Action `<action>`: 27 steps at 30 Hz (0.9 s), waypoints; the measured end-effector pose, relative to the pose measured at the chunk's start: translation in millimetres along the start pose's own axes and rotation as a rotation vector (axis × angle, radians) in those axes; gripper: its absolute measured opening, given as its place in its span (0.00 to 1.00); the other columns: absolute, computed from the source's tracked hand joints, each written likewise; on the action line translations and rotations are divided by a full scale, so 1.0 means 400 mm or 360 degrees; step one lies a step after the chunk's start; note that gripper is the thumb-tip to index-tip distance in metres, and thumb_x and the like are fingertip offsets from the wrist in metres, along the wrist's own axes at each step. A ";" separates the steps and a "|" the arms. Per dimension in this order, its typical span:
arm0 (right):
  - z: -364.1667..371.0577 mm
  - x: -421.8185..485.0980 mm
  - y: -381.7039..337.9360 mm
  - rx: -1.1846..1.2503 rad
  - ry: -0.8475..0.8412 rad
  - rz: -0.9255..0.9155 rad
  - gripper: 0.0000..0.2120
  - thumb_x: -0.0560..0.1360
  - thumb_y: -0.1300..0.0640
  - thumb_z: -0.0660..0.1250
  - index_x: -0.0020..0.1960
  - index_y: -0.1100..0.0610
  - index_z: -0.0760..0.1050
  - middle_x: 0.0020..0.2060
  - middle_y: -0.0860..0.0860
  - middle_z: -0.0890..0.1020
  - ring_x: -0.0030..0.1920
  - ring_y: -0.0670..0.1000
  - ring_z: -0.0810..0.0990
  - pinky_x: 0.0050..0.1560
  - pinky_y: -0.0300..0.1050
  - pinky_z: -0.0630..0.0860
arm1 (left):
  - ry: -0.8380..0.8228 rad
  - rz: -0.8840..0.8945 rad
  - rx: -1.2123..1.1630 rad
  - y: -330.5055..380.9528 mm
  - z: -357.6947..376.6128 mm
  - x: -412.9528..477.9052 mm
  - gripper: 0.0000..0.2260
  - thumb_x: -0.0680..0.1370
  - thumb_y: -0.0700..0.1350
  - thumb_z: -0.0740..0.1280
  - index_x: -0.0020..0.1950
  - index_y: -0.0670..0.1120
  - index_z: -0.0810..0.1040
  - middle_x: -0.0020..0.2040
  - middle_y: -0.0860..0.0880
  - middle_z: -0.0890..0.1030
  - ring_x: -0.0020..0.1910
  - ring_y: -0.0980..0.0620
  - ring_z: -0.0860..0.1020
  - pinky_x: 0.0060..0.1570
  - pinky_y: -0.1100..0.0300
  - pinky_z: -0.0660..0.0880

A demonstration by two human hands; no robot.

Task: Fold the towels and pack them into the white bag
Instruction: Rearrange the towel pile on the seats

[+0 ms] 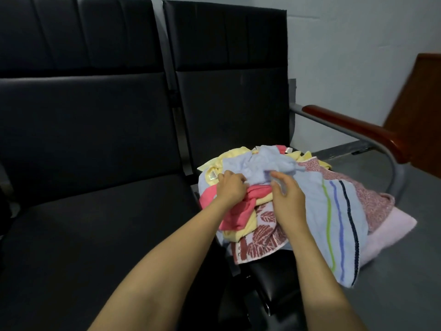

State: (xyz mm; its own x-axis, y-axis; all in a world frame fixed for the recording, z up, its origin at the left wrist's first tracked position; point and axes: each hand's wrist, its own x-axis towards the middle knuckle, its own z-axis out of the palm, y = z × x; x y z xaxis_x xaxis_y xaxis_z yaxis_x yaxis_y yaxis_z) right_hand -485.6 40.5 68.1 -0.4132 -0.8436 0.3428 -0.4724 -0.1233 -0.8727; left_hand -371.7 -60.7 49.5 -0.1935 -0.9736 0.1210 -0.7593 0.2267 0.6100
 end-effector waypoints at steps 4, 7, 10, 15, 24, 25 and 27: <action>0.008 -0.008 -0.030 0.0253 -0.0072 -0.0042 0.05 0.77 0.60 0.67 0.51 0.54 0.74 0.47 0.46 0.78 0.43 0.35 0.75 0.38 0.25 0.70 | 0.0282 0.0007 -0.0584 0.012 -0.030 -0.012 0.06 0.79 0.42 0.62 0.43 0.45 0.69 0.37 0.48 0.75 0.39 0.53 0.72 0.44 0.57 0.70; 0.018 -0.018 -0.044 0.0337 -0.0165 -0.0058 0.08 0.75 0.63 0.68 0.49 0.53 0.71 0.42 0.45 0.76 0.37 0.37 0.74 0.36 0.28 0.70 | 0.0430 0.0031 -0.0990 0.018 -0.095 -0.053 0.04 0.81 0.43 0.59 0.50 0.43 0.67 0.38 0.51 0.71 0.36 0.57 0.69 0.37 0.68 0.68; 0.045 -0.030 -0.061 0.0390 -0.0335 -0.0017 0.12 0.75 0.61 0.68 0.53 0.50 0.69 0.47 0.43 0.76 0.46 0.39 0.77 0.46 0.38 0.76 | 0.0344 -0.0039 -0.1332 -0.014 -0.149 -0.100 0.03 0.82 0.46 0.59 0.52 0.47 0.69 0.46 0.49 0.75 0.46 0.53 0.74 0.50 0.57 0.74; 0.111 -0.066 -0.126 0.0578 -0.0559 0.0105 0.14 0.74 0.65 0.68 0.55 0.53 0.69 0.44 0.46 0.77 0.44 0.49 0.78 0.44 0.42 0.77 | -0.0282 0.0156 -0.1024 -0.105 -0.245 -0.229 0.17 0.69 0.42 0.65 0.58 0.51 0.75 0.54 0.54 0.79 0.52 0.58 0.77 0.50 0.64 0.75; 0.252 -0.182 -0.212 0.0140 -0.0965 -0.0480 0.15 0.73 0.69 0.65 0.53 0.52 0.72 0.44 0.49 0.75 0.42 0.47 0.75 0.43 0.37 0.74 | 0.0402 -0.0307 -0.1310 -0.243 -0.415 -0.405 0.04 0.76 0.42 0.67 0.43 0.43 0.77 0.43 0.46 0.82 0.46 0.49 0.81 0.47 0.56 0.77; 0.270 -0.196 -0.206 -0.0072 -0.0995 -0.0582 0.15 0.73 0.68 0.64 0.56 0.54 0.72 0.47 0.49 0.75 0.45 0.48 0.76 0.46 0.39 0.74 | 0.0414 -0.0336 -0.1308 -0.261 -0.434 -0.431 0.04 0.76 0.43 0.66 0.41 0.43 0.76 0.42 0.46 0.82 0.45 0.49 0.81 0.46 0.56 0.77; 0.304 -0.224 -0.196 -0.0482 -0.1061 -0.0698 0.17 0.75 0.65 0.63 0.62 0.55 0.70 0.54 0.52 0.73 0.51 0.53 0.76 0.50 0.44 0.74 | 0.0550 -0.0446 -0.1254 -0.300 -0.465 -0.483 0.06 0.75 0.43 0.65 0.39 0.43 0.75 0.40 0.46 0.81 0.44 0.49 0.80 0.45 0.56 0.76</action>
State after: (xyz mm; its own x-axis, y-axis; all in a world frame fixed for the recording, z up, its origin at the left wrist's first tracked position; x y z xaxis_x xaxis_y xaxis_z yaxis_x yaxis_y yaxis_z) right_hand -316.7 62.3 63.6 0.3556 -0.8951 0.2690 -0.7096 -0.4459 -0.5455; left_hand -127.6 95.4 98.8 0.2282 -0.9729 0.0381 -0.0801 0.0202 0.9966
